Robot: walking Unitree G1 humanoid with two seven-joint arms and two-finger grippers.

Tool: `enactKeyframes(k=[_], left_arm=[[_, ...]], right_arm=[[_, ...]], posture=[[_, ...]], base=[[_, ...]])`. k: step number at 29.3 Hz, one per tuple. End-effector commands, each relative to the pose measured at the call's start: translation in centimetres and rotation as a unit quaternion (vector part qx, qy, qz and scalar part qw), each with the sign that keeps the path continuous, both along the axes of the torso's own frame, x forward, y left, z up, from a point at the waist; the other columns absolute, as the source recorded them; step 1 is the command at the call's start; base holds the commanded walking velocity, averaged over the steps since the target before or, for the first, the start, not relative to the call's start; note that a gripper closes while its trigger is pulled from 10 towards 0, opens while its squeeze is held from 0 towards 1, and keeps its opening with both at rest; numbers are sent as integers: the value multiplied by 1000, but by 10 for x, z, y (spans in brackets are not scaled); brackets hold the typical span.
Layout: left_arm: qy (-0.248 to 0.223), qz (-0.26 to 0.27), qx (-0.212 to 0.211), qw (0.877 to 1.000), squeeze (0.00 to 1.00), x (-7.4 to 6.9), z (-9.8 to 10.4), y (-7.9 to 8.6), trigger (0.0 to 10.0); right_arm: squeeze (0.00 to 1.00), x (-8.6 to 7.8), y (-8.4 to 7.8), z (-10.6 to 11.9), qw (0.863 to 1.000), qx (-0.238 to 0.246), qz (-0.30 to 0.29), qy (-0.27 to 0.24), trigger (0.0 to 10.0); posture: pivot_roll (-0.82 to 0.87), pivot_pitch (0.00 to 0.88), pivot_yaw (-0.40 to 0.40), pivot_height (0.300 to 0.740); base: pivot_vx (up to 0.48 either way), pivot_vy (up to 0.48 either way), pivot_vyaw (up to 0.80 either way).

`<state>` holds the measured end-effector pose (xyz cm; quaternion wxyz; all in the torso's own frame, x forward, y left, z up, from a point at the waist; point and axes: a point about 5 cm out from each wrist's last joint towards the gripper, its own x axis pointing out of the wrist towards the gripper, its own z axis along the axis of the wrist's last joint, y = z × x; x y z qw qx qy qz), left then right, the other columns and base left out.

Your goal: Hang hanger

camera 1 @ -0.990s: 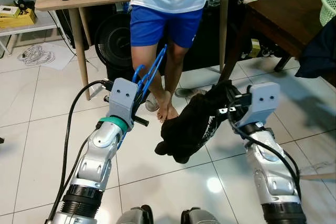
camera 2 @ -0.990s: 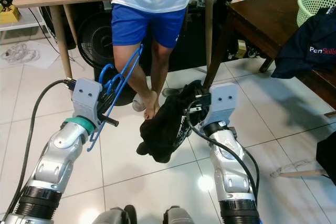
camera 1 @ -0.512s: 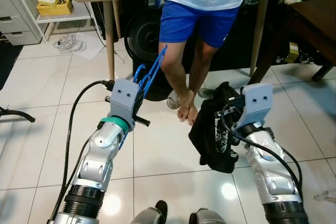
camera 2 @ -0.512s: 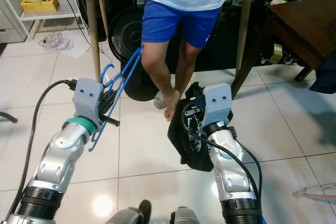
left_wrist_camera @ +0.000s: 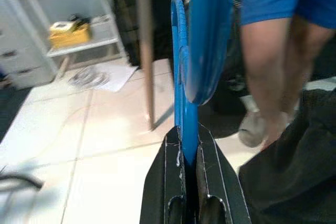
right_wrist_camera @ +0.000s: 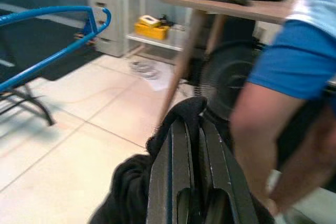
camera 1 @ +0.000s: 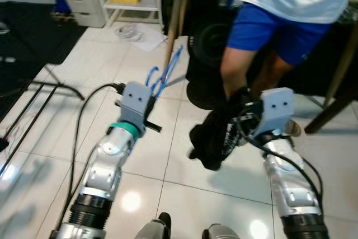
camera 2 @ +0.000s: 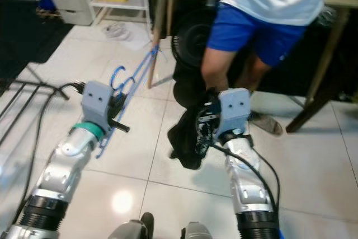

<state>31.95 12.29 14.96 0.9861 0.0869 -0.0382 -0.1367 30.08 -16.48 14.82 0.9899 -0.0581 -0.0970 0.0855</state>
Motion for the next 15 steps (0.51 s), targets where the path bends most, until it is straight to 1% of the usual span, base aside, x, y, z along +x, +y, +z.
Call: enactKeyframes(k=[1,15], left_arm=[[12,-3,3,1000,0,-1,-6,-1,10000],[13,-5,3,1000,0,-1,-6,-2,10000]], right_arm=[[0,-1,0,3,1000,0,0,-12,10000],[0,-1,0,2,1000,-1,3,-12,10000]], posture=[[-92,61,90,740],[-92,63,88,740]], base=[[0,0,775],[0,0,775]])
